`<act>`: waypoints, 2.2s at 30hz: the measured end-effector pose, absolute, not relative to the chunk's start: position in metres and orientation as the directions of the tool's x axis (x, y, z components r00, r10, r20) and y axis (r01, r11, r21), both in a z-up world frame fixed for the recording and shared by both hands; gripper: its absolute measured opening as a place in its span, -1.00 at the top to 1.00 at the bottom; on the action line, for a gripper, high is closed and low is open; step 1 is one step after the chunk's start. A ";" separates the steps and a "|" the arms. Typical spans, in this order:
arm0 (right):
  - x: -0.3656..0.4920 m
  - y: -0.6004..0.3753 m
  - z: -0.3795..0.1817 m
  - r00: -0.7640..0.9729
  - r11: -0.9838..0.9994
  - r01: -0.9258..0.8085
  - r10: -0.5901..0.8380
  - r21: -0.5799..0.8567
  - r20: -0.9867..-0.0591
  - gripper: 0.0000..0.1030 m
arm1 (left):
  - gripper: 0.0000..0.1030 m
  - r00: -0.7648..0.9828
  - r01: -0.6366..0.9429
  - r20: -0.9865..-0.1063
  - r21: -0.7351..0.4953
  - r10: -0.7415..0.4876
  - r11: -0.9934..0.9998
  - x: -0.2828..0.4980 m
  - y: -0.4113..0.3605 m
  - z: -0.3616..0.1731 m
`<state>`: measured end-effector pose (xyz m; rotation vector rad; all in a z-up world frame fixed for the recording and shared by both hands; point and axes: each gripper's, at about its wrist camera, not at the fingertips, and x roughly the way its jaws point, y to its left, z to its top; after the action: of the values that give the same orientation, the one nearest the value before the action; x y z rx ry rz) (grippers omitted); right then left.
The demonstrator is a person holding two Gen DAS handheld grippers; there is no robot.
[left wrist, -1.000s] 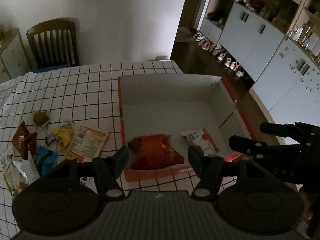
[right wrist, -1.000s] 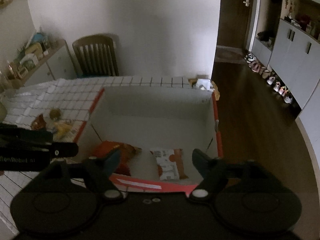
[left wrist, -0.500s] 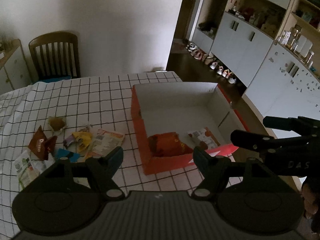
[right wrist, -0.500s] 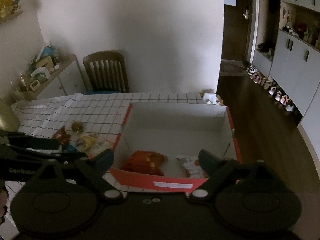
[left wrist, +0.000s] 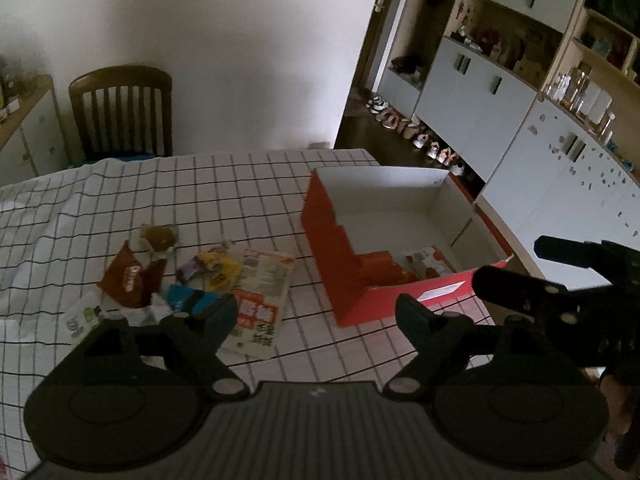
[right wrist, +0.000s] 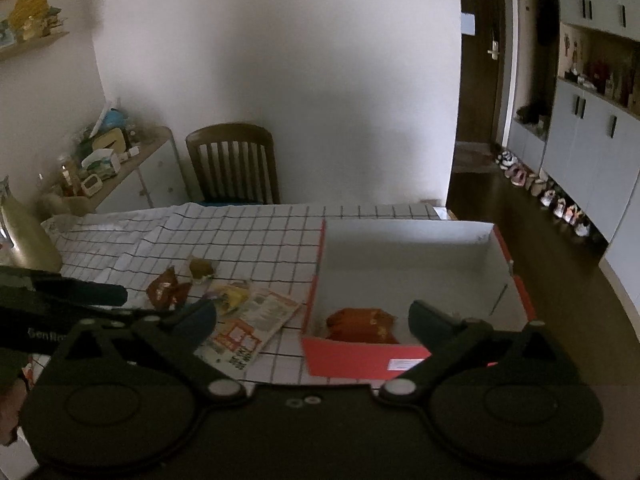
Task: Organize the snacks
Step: 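Move both tools back toward the remaining snack pile, then grasp the clear white packet with the left gripper while the right grasps the printed packet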
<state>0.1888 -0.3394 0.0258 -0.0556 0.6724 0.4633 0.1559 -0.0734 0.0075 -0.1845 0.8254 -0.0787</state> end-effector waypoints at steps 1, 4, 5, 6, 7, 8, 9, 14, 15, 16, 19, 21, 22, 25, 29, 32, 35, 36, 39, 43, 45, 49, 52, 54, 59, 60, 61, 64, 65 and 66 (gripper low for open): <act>0.185 -0.334 0.025 0.688 0.897 -0.432 0.394 0.092 -0.609 -0.99 | -0.75 0.675 -0.005 -0.724 -0.199 -0.144 0.980 0.154 -0.067 0.007; 0.175 -0.320 0.023 0.685 0.894 -0.438 0.402 0.098 -0.608 -0.99 | -0.85 0.675 -0.019 -0.724 -0.211 -0.143 0.977 0.148 -0.045 0.004; 0.173 -0.315 0.023 0.683 0.894 -0.438 0.402 0.099 -0.610 -0.99 | -0.96 0.676 -0.025 -0.723 -0.215 -0.142 0.976 0.147 -0.038 0.003; 0.170 -0.310 0.021 0.682 0.894 -0.437 0.400 0.098 -0.611 -0.99 | -0.98 0.680 -0.030 -0.720 -0.221 -0.142 0.975 0.145 -0.030 0.002; 0.168 -0.305 0.020 0.682 0.894 -0.436 0.400 0.098 -0.612 -0.99 | -0.98 0.686 -0.033 -0.713 -0.226 -0.143 0.973 0.143 -0.023 0.001; 0.166 -0.301 0.019 0.683 0.896 -0.432 0.396 0.098 -0.614 -0.99 | -0.98 0.696 -0.039 -0.705 -0.230 -0.138 0.972 0.141 -0.015 0.000; 0.165 -0.296 0.017 0.683 0.899 -0.426 0.392 0.100 -0.616 -0.99 | -0.98 0.704 -0.043 -0.697 -0.229 -0.133 0.972 0.140 -0.008 -0.001; 0.163 -0.278 0.008 0.680 0.909 -0.402 0.376 0.109 -0.630 -0.99 | -0.98 0.738 -0.062 -0.666 -0.223 -0.106 0.973 0.135 0.023 -0.008; 0.164 -0.274 0.005 0.679 0.912 -0.395 0.370 0.109 -0.634 -0.99 | -0.98 0.740 -0.071 -0.665 -0.224 -0.099 0.972 0.134 0.029 -0.011; 0.164 -0.271 0.002 0.679 0.915 -0.389 0.365 0.110 -0.637 -0.99 | -0.98 0.739 -0.080 -0.668 -0.225 -0.094 0.971 0.135 0.034 -0.014; 0.166 -0.261 -0.009 0.667 0.918 -0.379 0.358 0.116 -0.653 -0.99 | -0.98 0.724 -0.093 -0.683 -0.237 -0.098 0.967 0.136 0.048 -0.026; 0.169 -0.254 -0.014 0.659 0.919 -0.376 0.355 0.119 -0.663 -0.99 | -0.98 0.707 -0.096 -0.701 -0.224 -0.092 0.970 0.137 0.051 -0.036; 0.171 -0.251 -0.018 0.652 0.920 -0.372 0.354 0.124 -0.670 -0.99 | -0.98 0.699 -0.104 -0.710 -0.215 -0.082 0.971 0.137 0.052 -0.042; 0.178 -0.244 -0.026 0.632 0.919 -0.366 0.360 0.145 -0.686 -0.99 | -0.98 0.685 -0.113 -0.726 -0.190 -0.062 0.975 0.139 0.054 -0.059; 0.188 -0.236 -0.036 0.608 0.919 -0.358 0.364 0.166 -0.706 -0.98 | -0.98 0.669 -0.108 -0.742 -0.157 -0.045 0.982 0.140 0.053 -0.081; 0.198 -0.230 -0.045 0.594 0.921 -0.354 0.357 0.164 -0.721 -0.96 | -0.98 0.654 -0.109 -0.756 -0.141 -0.035 0.984 0.144 0.052 -0.096; 0.209 -0.225 -0.057 0.580 0.923 -0.352 0.345 0.155 -0.738 -0.94 | -0.98 0.637 -0.114 -0.771 -0.135 -0.032 0.984 0.150 0.051 -0.110; 0.213 -0.222 -0.061 0.574 0.924 -0.352 0.339 0.150 -0.745 -0.94 | -0.98 0.633 -0.117 -0.773 -0.131 -0.028 0.984 0.152 0.050 -0.115; 0.225 -0.215 -0.075 0.557 0.927 -0.349 0.320 0.133 -0.767 -0.89 | -0.98 0.618 -0.126 -0.786 -0.131 -0.025 0.983 0.159 0.049 -0.127; 0.245 -0.203 -0.096 0.532 0.935 -0.331 0.295 0.126 -0.794 -0.81 | -0.98 0.599 -0.149 -0.801 -0.132 -0.017 0.980 0.168 0.049 -0.140; 0.254 -0.196 -0.106 0.519 0.940 -0.320 0.281 0.121 -0.807 -0.79 | -0.98 0.589 -0.160 -0.808 -0.135 -0.015 0.978 0.171 0.050 -0.145; 0.271 -0.180 -0.123 0.502 0.947 -0.304 0.249 0.101 -0.828 -0.77 | -0.98 0.574 -0.180 -0.818 -0.147 -0.017 0.973 0.178 0.051 -0.153; 0.283 -0.169 -0.134 0.496 0.953 -0.293 0.225 0.082 -0.839 -0.77 | -0.98 0.570 -0.186 -0.821 -0.152 -0.019 0.971 0.182 0.050 -0.158; 0.291 -0.163 -0.140 0.492 0.956 -0.284 0.210 0.072 -0.845 -0.77 | -0.98 0.568 -0.186 -0.823 -0.152 -0.020 0.971 0.183 0.048 -0.160; 0.306 -0.153 -0.156 0.479 0.964 -0.262 0.167 0.042 -0.862 -0.75 | -0.98 0.555 -0.204 -0.831 -0.158 -0.019 0.966 0.188 0.047 -0.166; 0.309 -0.152 -0.159 0.477 0.966 -0.256 0.155 0.032 -0.865 -0.74 | -0.98 0.553 -0.208 -0.833 -0.160 -0.019 0.965 0.189 0.048 -0.167; 0.311 -0.151 -0.161 0.476 0.968 -0.250 0.147 0.027 -0.867 -0.74 | -0.98 0.551 -0.210 -0.834 -0.161 -0.019 0.964 0.190 0.048 -0.169; 0.317 -0.151 -0.168 0.479 0.975 -0.220 0.118 0.011 -0.870 -0.74 | -0.98 0.546 -0.217 -0.838 -0.161 -0.017 0.963 0.192 0.049 -0.172; 0.319 -0.152 -0.170 0.476 0.977 -0.212 0.118 0.016 -0.872 -0.75 | -0.96 0.544 -0.220 -0.839 -0.161 -0.016 0.962 0.193 0.049 -0.173; 0.320 -0.152 -0.171 0.473 0.978 -0.205 0.119 0.022 -0.873 -0.75 | -0.96 0.542 -0.223 -0.840 -0.161 -0.015 0.961 0.194 0.049 -0.174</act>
<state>0.3200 -0.1523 -0.1707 -0.0901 1.0599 0.1985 0.1940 0.0491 -0.1736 -0.2623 0.9937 0.1247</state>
